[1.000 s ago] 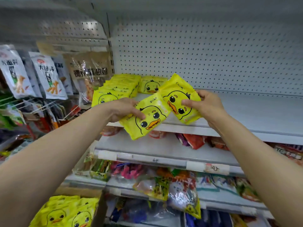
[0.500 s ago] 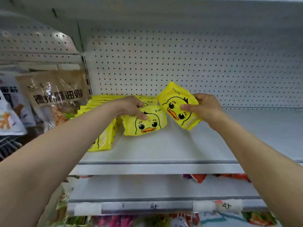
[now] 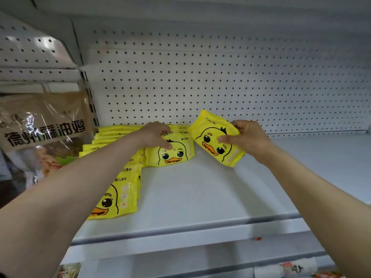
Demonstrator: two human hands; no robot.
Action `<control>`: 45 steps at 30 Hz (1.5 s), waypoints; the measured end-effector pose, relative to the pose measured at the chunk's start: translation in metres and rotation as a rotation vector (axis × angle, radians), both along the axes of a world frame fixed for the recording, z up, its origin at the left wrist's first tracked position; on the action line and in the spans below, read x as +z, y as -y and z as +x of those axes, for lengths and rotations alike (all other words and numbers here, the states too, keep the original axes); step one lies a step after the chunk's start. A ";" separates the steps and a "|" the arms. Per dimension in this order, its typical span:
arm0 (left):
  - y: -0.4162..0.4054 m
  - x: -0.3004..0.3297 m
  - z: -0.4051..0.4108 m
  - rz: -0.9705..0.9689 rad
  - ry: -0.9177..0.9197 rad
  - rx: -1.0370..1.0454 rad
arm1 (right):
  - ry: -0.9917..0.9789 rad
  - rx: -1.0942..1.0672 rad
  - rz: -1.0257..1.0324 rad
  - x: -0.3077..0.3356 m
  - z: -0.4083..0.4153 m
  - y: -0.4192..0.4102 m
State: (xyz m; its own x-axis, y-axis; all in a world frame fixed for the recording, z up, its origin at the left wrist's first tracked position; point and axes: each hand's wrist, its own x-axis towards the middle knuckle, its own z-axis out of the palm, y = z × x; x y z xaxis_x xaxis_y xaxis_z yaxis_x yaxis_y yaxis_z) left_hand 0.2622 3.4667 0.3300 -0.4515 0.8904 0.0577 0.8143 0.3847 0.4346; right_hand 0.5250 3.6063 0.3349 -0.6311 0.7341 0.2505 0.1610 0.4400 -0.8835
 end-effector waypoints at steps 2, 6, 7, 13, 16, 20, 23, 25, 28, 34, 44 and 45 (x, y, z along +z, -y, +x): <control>-0.003 -0.001 -0.003 0.012 -0.051 -0.027 | -0.007 -0.002 -0.006 -0.002 -0.004 -0.001; -0.009 0.001 -0.007 0.022 -0.127 -0.082 | -0.008 0.002 -0.021 -0.004 -0.010 -0.002; -0.011 0.001 -0.008 0.037 -0.137 -0.090 | -0.007 0.004 -0.023 -0.004 -0.010 -0.001; -0.024 -0.002 -0.018 0.077 -0.150 -0.085 | 0.003 -0.023 -0.012 -0.006 -0.008 -0.008; -0.028 -0.005 -0.021 0.067 -0.165 -0.081 | 0.005 -0.032 -0.022 -0.007 -0.007 -0.012; -0.027 -0.008 -0.022 0.015 -0.221 -0.106 | 0.019 -0.038 -0.020 -0.009 -0.007 -0.013; -0.024 -0.011 -0.022 0.026 -0.236 -0.095 | 0.037 -0.027 -0.008 -0.007 -0.009 -0.012; -0.020 -0.007 -0.022 0.078 -0.209 -0.089 | 0.069 -0.012 0.011 -0.006 -0.012 -0.012; -0.006 0.010 -0.011 0.258 -0.072 -0.103 | 0.181 0.050 0.079 0.000 -0.019 -0.014; 0.014 0.031 0.024 0.145 -0.037 -0.259 | 0.399 0.210 0.262 0.009 -0.059 0.004; 0.032 0.006 0.009 0.047 -0.355 -0.021 | 0.421 0.172 0.435 -0.018 -0.114 0.023; 0.032 0.006 0.009 0.036 -0.388 0.011 | 0.425 0.136 0.481 -0.018 -0.116 0.023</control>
